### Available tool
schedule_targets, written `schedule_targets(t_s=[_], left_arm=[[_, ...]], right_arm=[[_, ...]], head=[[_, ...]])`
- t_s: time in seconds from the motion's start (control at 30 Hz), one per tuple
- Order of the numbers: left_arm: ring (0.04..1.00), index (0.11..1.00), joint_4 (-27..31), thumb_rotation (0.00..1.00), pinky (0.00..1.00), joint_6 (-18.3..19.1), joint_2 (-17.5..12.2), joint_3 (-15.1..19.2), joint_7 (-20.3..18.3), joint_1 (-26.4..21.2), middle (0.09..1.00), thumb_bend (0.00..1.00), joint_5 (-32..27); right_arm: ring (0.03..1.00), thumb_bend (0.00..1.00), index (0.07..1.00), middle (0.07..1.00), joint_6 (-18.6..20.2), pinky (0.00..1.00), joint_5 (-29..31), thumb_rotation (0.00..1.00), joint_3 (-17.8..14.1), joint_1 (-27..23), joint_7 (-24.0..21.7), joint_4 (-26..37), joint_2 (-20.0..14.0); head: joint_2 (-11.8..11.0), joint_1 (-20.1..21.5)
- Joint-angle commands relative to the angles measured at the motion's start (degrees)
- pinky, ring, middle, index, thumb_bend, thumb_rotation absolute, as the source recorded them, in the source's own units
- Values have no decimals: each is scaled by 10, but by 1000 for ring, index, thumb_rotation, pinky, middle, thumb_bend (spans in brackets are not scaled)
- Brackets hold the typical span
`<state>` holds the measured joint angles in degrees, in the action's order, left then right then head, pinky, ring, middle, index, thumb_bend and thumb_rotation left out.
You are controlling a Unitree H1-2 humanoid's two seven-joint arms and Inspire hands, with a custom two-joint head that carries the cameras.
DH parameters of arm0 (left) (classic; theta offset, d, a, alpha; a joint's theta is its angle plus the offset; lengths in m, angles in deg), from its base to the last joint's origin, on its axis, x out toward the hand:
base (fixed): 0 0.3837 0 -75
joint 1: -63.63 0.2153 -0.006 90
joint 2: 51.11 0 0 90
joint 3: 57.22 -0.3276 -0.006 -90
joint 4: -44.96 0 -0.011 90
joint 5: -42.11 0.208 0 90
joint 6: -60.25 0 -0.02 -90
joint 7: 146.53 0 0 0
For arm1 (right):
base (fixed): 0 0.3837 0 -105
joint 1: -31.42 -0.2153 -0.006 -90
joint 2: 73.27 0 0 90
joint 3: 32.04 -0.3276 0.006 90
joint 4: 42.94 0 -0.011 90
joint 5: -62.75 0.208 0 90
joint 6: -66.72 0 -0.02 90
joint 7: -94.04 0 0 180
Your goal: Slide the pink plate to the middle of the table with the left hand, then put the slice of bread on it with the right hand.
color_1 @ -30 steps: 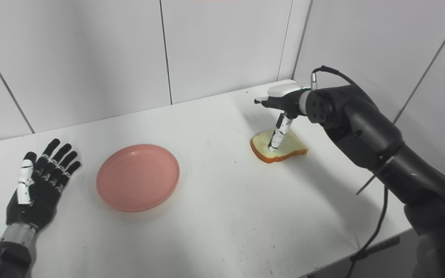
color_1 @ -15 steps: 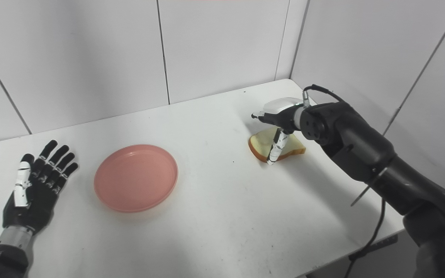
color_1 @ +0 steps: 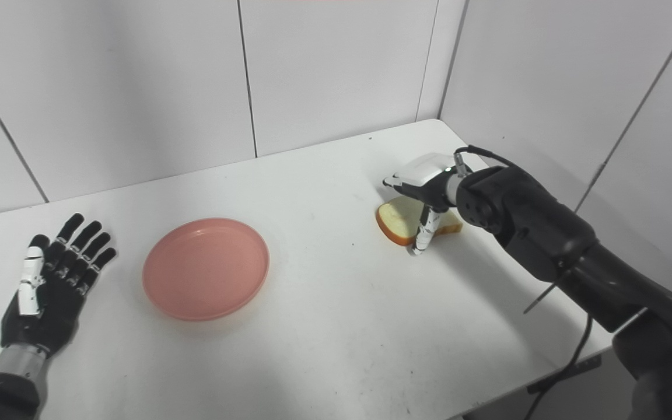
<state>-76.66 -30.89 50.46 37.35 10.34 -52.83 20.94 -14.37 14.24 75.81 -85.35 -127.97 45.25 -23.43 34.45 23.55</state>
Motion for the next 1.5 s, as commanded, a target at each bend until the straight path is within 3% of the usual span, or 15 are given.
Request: schedule_targets(t_s=[0.0, 0.57, 0.8, 0.97, 1.23, 1.47], left_arm=[[920, 918, -25, 963, 904, 33, -10, 0, 14, 38, 913, 526, 13], [928, 925, 9, 961, 914, 49, -13, -6, 18, 53, 922, 529, 11], [918, 912, 20, 938, 903, 54, -11, -1, 25, 56, 912, 519, 9], [923, 923, 19, 964, 915, 55, -14, -3, 19, 56, 922, 505, 9], [917, 911, 34, 959, 908, 64, -9, -3, 30, 60, 912, 509, 11], [920, 918, 38, 956, 913, 66, -9, -5, 29, 61, 919, 519, 10]], right_arm=[[1000, 1000, 1000, 1000, -19, 1000, -11, 386, -7, -26, 14, -1, -16], [961, 1000, 975, 972, -64, 973, -5, 325, -10, -49, 43, -84, 0], [958, 1000, 970, 971, -32, 959, 25, 256, -25, -70, 25, -114, 23], [982, 1000, 985, 988, -6, 939, 33, 260, -26, -92, 1, -125, 35], [950, 1000, 961, 958, -8, 878, 46, 278, -17, -110, -2, -137, 47], [881, 1000, 913, 911, -5, 806, 56, 160, -19, -102, 6, -143, 58]], head=[[0, -1], [10, -12], [16, -15], [17, -16], [18, -21], [19, -22]])
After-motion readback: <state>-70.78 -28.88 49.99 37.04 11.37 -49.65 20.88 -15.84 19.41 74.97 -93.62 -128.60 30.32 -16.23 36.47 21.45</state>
